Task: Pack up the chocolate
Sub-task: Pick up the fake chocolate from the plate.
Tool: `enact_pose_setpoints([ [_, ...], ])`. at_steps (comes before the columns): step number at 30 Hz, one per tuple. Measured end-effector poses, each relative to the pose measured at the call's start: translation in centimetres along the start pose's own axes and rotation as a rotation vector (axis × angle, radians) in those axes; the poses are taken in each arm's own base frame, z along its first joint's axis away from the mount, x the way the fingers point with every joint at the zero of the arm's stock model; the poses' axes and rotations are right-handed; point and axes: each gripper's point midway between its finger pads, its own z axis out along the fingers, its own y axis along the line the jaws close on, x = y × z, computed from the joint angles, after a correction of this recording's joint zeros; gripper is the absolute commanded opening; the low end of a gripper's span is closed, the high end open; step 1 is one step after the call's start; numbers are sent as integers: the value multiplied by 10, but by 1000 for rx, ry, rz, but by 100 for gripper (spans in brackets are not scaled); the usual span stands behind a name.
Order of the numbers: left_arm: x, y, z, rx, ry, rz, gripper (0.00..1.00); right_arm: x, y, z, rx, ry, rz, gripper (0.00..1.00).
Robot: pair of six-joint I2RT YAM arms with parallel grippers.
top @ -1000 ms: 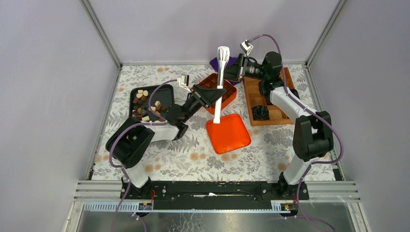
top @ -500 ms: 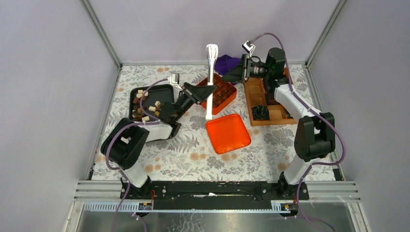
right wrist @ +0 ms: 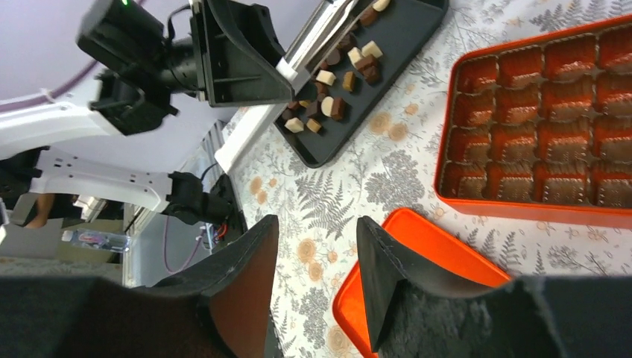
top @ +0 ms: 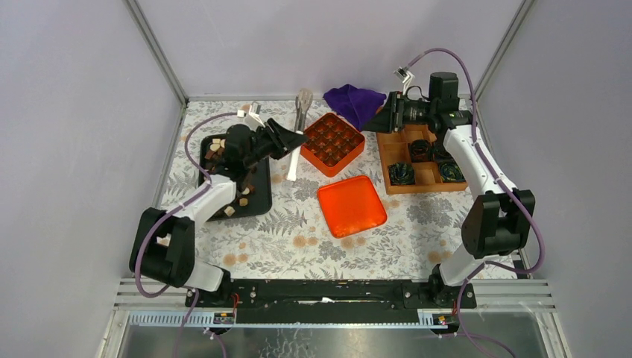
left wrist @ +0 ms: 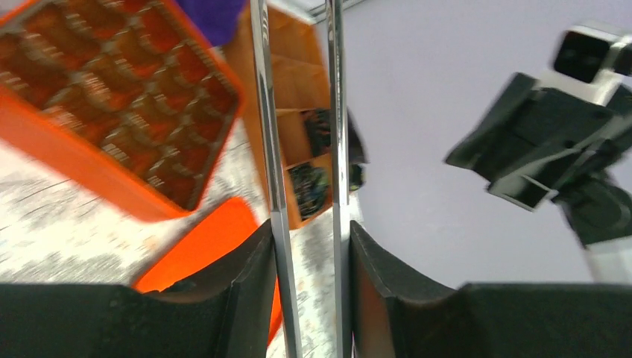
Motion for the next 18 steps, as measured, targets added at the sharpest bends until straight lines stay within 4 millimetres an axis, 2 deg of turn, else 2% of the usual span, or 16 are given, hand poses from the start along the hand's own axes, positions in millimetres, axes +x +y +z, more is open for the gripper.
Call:
enact_pose_setpoints([
  [2, -3, 16, -6, -95, 35, 19, 2, 4, -4, -2, 16, 7, -7, 50],
  [5, -3, 34, -21, -203, 76, 51, 17, 11, -10, -3, 31, 19, -9, 50],
  [10, 1, 48, -42, -305, 137, 99, 28, 20, -15, -2, 36, 34, 2, 51],
  [13, 10, 45, -46, -285, 187, 104, 30, 27, -16, 1, 18, 35, 31, 60],
  [18, 28, 22, -41, -132, 233, 49, 31, 41, -6, 21, -57, 34, 114, 81],
])
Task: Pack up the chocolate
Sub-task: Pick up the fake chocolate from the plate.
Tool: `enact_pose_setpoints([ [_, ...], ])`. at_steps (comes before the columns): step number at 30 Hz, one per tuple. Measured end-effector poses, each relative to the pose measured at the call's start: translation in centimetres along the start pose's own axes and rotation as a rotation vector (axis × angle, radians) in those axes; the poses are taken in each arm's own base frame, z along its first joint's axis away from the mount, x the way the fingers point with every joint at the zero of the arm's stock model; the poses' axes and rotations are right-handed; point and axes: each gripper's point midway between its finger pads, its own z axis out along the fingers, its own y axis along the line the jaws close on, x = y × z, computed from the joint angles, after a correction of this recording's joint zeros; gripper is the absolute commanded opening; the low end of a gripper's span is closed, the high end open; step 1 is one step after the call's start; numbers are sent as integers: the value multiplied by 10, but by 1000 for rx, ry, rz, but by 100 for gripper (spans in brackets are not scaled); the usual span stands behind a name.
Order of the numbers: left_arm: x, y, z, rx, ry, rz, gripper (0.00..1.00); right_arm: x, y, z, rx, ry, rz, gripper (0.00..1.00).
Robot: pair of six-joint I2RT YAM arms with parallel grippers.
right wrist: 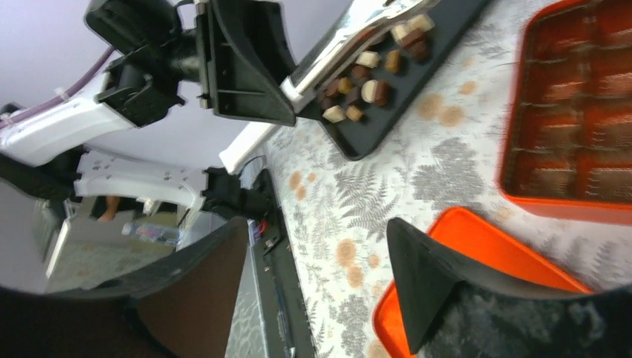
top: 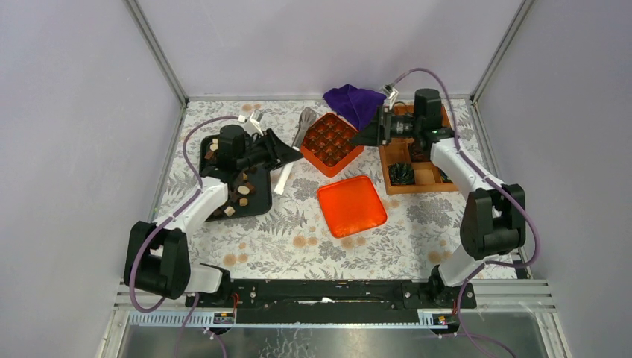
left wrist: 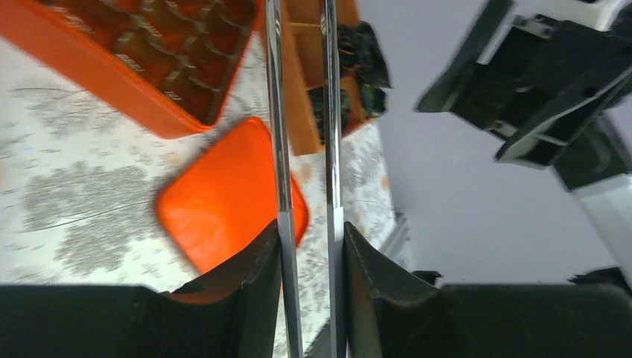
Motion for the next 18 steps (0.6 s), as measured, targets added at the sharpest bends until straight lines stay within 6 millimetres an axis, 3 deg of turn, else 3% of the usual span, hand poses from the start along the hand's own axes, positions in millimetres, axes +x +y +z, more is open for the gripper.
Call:
enact_pose_setpoints([
  [6, 7, -55, 17, 220, -23, -55, 29, 3, 33, 41, -173, -52, 139, 99],
  [10, 3, -93, 23, 355, -68, -69, 29, -11, 36, 47, -203, -97, 199, 100],
  [13, 6, -108, 30, 415, -77, -93, 29, -21, 40, 46, -211, -123, 213, 100],
  [18, 14, -113, 48, 434, -61, -142, 28, -30, 49, 43, -240, -145, 204, 99],
])
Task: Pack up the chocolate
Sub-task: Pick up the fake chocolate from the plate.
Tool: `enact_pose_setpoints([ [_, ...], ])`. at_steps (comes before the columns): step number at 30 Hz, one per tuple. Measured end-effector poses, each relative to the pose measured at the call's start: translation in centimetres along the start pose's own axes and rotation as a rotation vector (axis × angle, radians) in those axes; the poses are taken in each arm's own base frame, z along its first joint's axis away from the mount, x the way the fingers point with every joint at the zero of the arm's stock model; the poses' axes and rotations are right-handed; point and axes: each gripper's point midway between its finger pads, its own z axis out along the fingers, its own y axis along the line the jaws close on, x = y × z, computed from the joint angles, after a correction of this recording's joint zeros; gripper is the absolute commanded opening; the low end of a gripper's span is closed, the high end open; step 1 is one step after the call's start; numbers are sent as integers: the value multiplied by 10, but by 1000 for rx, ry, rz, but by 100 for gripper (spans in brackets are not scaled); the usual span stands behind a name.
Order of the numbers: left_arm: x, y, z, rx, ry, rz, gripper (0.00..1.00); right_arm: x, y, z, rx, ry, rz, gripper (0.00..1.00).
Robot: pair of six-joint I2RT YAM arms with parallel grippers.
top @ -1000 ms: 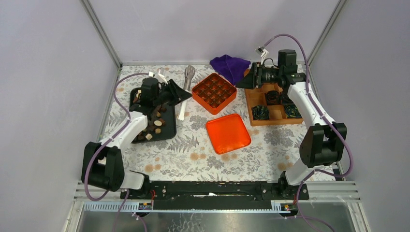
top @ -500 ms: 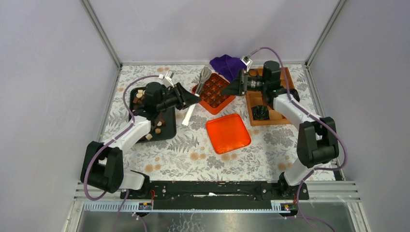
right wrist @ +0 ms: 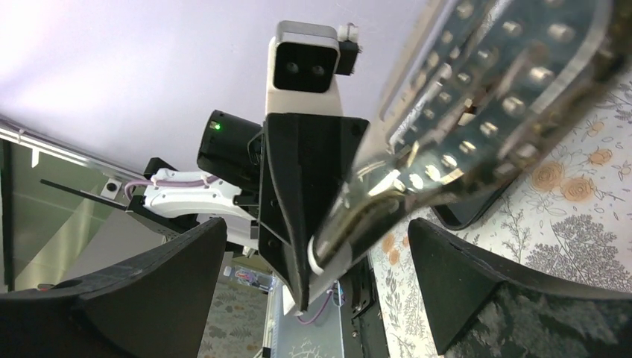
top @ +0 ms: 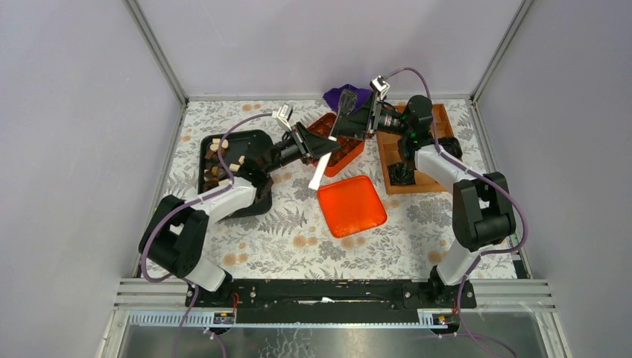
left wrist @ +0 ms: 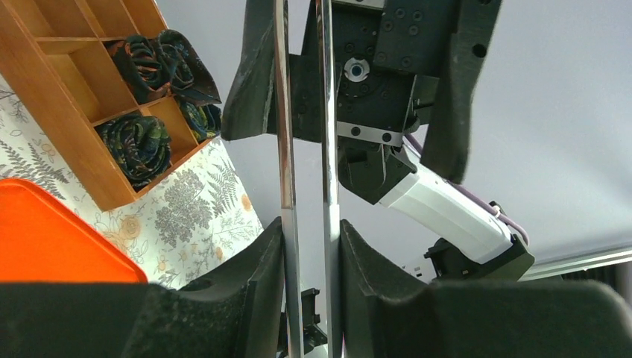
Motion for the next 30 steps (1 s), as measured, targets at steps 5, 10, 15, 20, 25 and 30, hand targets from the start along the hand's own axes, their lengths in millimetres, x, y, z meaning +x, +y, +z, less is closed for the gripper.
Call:
enact_pose_setpoints([
  [5, 2, -4, 11, 18, 3, -10, 28, -5, 4, 1, -1, -7, -4, 87],
  [10, 2, -12, 17, 57, -2, -1, 29, -7, 2, 2, 10, -17, 13, 55],
  [15, 0, -17, 18, 87, -8, 4, 30, -11, 7, 3, -2, -38, 50, 22],
  [20, -2, -24, 17, 114, -16, 4, 30, -14, 13, 3, -23, -45, 58, 14],
  [25, -1, -26, 16, 128, -19, -3, 30, -14, 16, 3, -36, -47, 61, 65],
  [30, 1, -24, 14, 128, -19, -6, 30, -14, 18, 3, -44, -46, 47, 99],
])
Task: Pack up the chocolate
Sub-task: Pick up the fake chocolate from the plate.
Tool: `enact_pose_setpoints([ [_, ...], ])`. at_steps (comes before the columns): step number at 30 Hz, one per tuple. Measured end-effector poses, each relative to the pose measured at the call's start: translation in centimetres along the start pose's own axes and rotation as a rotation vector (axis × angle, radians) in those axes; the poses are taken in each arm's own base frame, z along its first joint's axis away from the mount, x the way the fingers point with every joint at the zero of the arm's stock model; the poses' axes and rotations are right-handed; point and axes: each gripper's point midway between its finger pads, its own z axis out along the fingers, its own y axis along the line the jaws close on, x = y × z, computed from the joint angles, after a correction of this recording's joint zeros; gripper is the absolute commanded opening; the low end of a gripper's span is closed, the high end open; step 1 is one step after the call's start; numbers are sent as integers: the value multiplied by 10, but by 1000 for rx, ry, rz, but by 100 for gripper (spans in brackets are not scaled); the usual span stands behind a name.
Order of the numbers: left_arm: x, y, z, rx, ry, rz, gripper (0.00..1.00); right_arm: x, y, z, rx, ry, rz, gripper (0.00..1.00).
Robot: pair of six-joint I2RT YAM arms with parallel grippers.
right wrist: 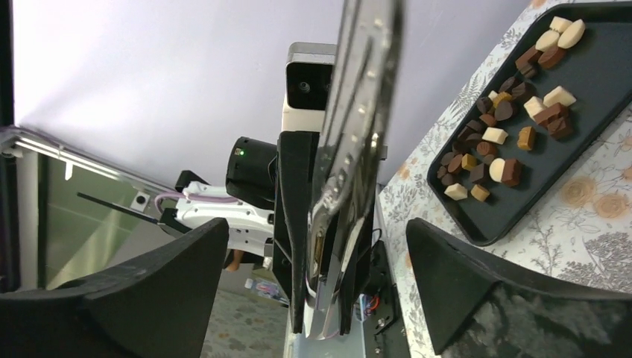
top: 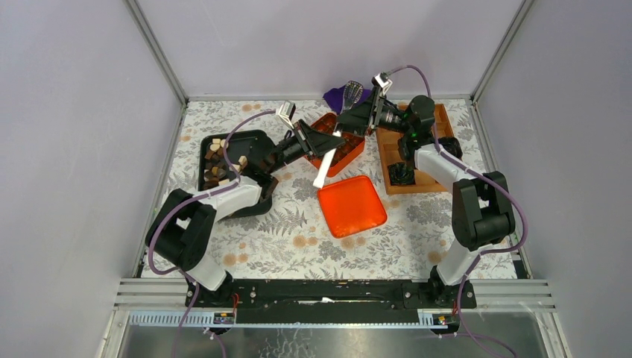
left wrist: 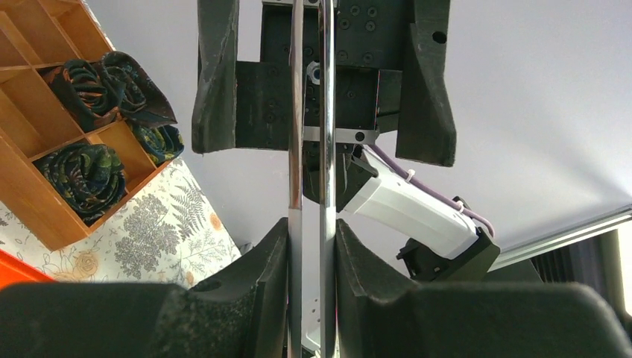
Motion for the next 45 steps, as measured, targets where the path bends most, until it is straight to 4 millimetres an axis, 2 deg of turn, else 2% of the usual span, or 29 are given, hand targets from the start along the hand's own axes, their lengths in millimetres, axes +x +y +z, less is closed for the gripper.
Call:
enact_pose_setpoints([
  [6, 3, 8, -6, -14, -2, -6, 34, 7, -6, -3, 7, 43, -52, 100],
  [10, -1, 12, -15, -37, -15, 7, 47, 10, -16, -12, 27, 78, -86, 100],
  [14, -16, 10, -30, -64, -54, 47, 58, -2, -27, -35, 73, 60, -123, 100],
  [19, -30, 10, -46, -92, -92, 80, 58, -13, -39, -62, 149, 43, -170, 100],
  [26, -47, 29, -68, -194, -114, 68, 57, -11, -56, -74, 287, 108, -276, 100],
  [33, -76, 49, -120, -397, -169, 90, 54, 2, -65, -92, 398, 168, -382, 100],
  [40, -92, 77, -172, -652, -161, 70, 51, 8, -76, -102, 447, 197, -405, 99],
  [45, -111, 83, -210, -843, -164, 101, 50, 10, -78, -104, 452, 208, -419, 100],
])
